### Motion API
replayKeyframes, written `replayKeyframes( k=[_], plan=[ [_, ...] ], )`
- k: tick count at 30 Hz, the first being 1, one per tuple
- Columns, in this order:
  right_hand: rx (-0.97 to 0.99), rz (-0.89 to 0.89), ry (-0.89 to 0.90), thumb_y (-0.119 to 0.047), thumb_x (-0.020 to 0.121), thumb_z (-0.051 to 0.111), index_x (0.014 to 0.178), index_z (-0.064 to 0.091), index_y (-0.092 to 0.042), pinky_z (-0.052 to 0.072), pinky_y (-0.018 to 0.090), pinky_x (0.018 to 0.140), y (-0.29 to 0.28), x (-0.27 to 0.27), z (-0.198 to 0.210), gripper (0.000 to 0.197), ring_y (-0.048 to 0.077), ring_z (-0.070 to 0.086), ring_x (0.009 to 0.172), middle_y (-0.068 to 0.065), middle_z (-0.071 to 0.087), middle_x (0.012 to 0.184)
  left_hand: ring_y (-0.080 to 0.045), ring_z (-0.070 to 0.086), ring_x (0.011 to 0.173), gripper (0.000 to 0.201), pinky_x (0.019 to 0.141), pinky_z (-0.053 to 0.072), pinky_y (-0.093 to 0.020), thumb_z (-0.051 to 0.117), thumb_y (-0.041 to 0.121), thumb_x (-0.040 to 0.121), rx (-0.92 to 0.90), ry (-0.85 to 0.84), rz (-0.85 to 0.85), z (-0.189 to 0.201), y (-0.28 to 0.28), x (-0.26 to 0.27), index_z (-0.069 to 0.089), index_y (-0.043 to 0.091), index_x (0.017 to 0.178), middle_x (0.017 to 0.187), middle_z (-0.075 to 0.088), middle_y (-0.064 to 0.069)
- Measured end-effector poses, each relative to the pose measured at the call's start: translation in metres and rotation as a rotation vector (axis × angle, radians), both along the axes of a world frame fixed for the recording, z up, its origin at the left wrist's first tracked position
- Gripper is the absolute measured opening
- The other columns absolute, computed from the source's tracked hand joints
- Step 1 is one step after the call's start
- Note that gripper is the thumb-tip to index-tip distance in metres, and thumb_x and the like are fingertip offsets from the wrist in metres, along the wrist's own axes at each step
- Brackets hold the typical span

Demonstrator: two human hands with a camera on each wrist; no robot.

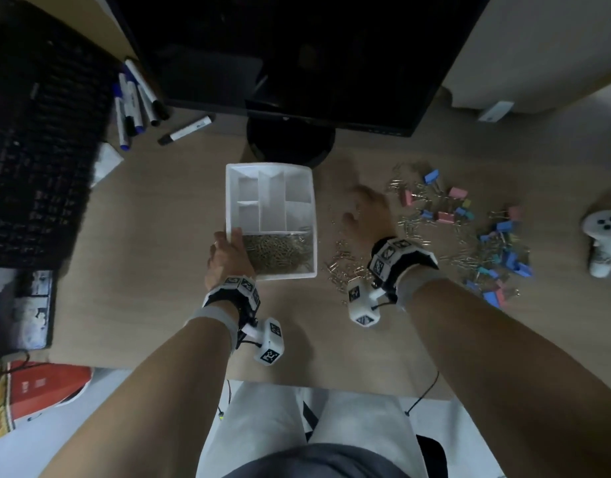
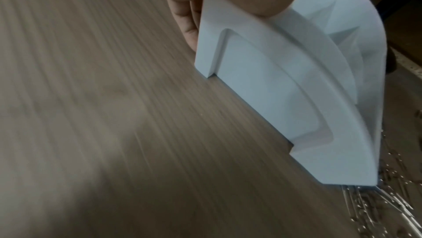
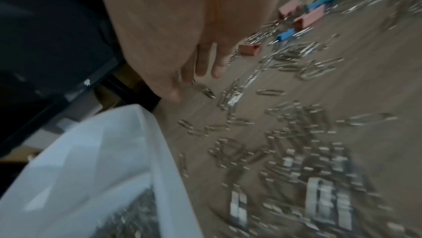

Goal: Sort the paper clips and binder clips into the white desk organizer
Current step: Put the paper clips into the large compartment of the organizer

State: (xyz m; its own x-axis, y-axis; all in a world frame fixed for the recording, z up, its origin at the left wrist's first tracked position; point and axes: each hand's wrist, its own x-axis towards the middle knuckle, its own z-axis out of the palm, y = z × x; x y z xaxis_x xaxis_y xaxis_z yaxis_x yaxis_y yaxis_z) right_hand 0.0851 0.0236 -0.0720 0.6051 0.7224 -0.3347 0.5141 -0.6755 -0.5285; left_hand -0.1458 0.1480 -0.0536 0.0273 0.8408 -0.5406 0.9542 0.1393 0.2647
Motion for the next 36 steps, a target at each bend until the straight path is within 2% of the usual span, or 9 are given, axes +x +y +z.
replayKeyframes(
  k=[2, 4, 7, 12, 18, 24, 28, 33, 36],
  plan=[
    [-0.167, 0.017, -0.011, -0.026, 0.092, 0.057, 0.152, 0.031, -0.008, 0.023, 0.046, 0.12, 0.015, 0.016, -0.015, 0.069, 0.03, 0.012, 0.15, 0.01, 0.017, 0.163, -0.036, 0.05, 0.124, 0.045, 0.097, 0.042, -0.048, 0.026, 0.038, 0.103, -0.008, -0.002, -0.037, 0.0, -0.004, 0.001, 0.033, 0.021, 0.144, 0.138, 0.045, -0.015],
    [-0.298, 0.075, 0.016, -0.032, 0.097, 0.052, 0.158, 0.008, -0.004, 0.01, 0.039, 0.124, 0.032, 0.029, -0.028, 0.08, 0.027, -0.009, 0.153, 0.008, -0.007, 0.166, -0.038, 0.053, 0.119, 0.05, 0.093, 0.043, -0.05, 0.021, 0.052, 0.1, 0.007, -0.03, 0.038, 0.002, -0.003, 0.004, 0.039, 0.019, 0.134, 0.13, 0.052, -0.016],
    [-0.314, 0.139, 0.064, -0.029, 0.102, 0.045, 0.156, -0.004, -0.002, 0.004, 0.036, 0.124, 0.043, 0.027, -0.032, 0.078, 0.027, -0.018, 0.151, 0.009, -0.017, 0.165, -0.039, 0.057, 0.11, 0.057, 0.089, 0.043, -0.051, 0.017, 0.063, 0.095, 0.033, -0.038, 0.089, 0.007, -0.003, 0.005, 0.041, 0.018, 0.12, 0.119, 0.058, -0.016],
    [-0.106, 0.277, 0.049, -0.019, 0.101, 0.047, 0.157, 0.01, -0.003, 0.006, 0.048, 0.123, 0.025, -0.012, -0.029, 0.069, 0.034, -0.006, 0.152, 0.013, 0.0, 0.166, -0.038, 0.058, 0.109, 0.057, 0.088, 0.044, -0.05, 0.02, 0.063, 0.096, 0.025, -0.05, 0.117, 0.01, -0.004, 0.007, 0.043, 0.017, 0.119, 0.116, 0.059, -0.014],
    [-0.014, 0.404, 0.029, -0.018, 0.088, 0.067, 0.154, 0.028, -0.01, 0.015, 0.044, 0.123, -0.001, -0.042, -0.025, 0.078, 0.029, 0.007, 0.152, 0.008, 0.023, 0.162, -0.037, 0.055, 0.115, 0.056, 0.093, 0.042, -0.048, 0.024, 0.059, 0.098, 0.012, -0.11, 0.107, 0.012, -0.003, 0.005, 0.045, 0.013, 0.122, 0.122, 0.058, -0.017],
    [0.069, 0.233, 0.084, -0.02, 0.09, 0.066, 0.138, 0.058, -0.016, 0.037, 0.035, 0.109, -0.039, -0.074, -0.016, 0.049, 0.018, 0.035, 0.144, -0.001, 0.045, 0.153, -0.037, 0.056, 0.114, 0.061, 0.094, 0.042, -0.049, 0.018, 0.063, 0.096, -0.022, -0.093, 0.049, 0.009, -0.002, -0.001, 0.043, 0.013, 0.123, 0.123, 0.058, -0.016],
    [0.109, 0.04, 0.063, -0.03, 0.087, 0.066, 0.109, 0.073, -0.025, 0.053, 0.037, 0.091, -0.049, -0.084, -0.011, 0.023, 0.024, 0.064, 0.112, 0.001, 0.071, 0.116, -0.038, 0.057, 0.113, 0.067, 0.096, 0.044, -0.049, 0.022, 0.064, 0.095, -0.056, -0.124, 0.046, 0.009, 0.0, -0.006, 0.047, 0.011, 0.126, 0.124, 0.058, -0.018],
    [-0.236, -0.26, -0.091, -0.069, 0.069, 0.07, 0.145, 0.036, -0.033, 0.034, 0.055, 0.109, -0.058, -0.072, -0.003, 0.091, 0.032, 0.02, 0.145, 0.003, 0.025, 0.158, -0.023, 0.061, 0.088, 0.043, 0.08, 0.051, -0.036, 0.06, 0.051, 0.083, -0.128, -0.287, 0.072, 0.011, -0.002, -0.024, 0.059, 0.025, 0.116, 0.106, 0.066, -0.002],
    [-0.383, -0.244, -0.018, -0.068, 0.065, 0.071, 0.144, 0.029, -0.041, 0.033, 0.057, 0.103, -0.057, -0.08, 0.002, 0.094, 0.034, 0.017, 0.142, 0.0, 0.016, 0.158, -0.024, 0.064, 0.095, 0.037, 0.08, 0.058, -0.044, 0.073, 0.026, 0.082, -0.337, -0.509, 0.296, 0.012, -0.005, -0.039, 0.059, 0.022, 0.116, 0.112, 0.065, 0.0]
  ],
)
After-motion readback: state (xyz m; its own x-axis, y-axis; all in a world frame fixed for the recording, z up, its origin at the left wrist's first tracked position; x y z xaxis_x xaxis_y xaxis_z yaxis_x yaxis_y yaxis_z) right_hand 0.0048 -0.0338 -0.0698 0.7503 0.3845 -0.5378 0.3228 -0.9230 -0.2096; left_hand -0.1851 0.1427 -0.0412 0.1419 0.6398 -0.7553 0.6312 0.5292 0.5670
